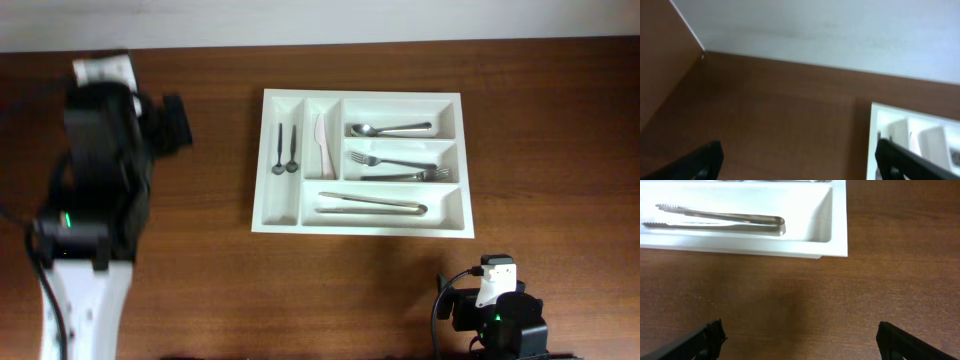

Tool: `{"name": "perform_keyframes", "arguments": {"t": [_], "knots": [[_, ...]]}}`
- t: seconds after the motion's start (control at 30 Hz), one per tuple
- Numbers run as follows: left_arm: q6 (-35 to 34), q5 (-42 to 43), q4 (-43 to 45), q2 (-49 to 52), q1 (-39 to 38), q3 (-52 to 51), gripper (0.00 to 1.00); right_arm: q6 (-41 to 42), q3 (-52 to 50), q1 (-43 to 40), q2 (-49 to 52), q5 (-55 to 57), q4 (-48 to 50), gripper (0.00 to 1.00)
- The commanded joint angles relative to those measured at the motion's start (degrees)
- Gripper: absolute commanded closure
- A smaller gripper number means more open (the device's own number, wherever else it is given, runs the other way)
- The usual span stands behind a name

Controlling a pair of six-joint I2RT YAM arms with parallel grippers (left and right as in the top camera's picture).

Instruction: Pack container

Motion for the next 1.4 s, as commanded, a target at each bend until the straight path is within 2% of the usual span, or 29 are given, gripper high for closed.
{"name": "perform_keyframes", "arguments": {"t": [0.0, 0.27, 0.5, 0.7, 1.2, 1.37], "knots": [[0.66, -0.33, 4.81, -10.95, 0.17, -13.35, 0.01, -0.13, -0.20, -0.42, -0.63, 0.09, 0.15, 0.01], [0.68, -0.52, 21.92, -33.42, 0.17, -45.05, 0.01, -0.13, -0.20, -0.42, -0.63, 0.09, 0.15, 0.01], [0.68, -0.52, 25.90, -47.78, 0.17, -61.07, 0.01, -0.13, -0.20, -0.42, -0.63, 0.09, 0.15, 0.01], [0.66, -0.33, 25.83, -55.78, 0.17, -66.66, 0.01, -0.13, -0.20, -0.42, -0.63, 0.09, 0.15, 0.02], [0.66, -0.33, 25.90, -68.15, 0.17, -75.63, 0.01, -0.13, -0.20, -0.42, -0.63, 0.09, 0.15, 0.01], [0.68, -0.33, 26.03, -68.70, 0.17, -75.63, 0.01, -0.13, -0.20, -0.42, -0.63, 0.09, 0.15, 0.01]]}}
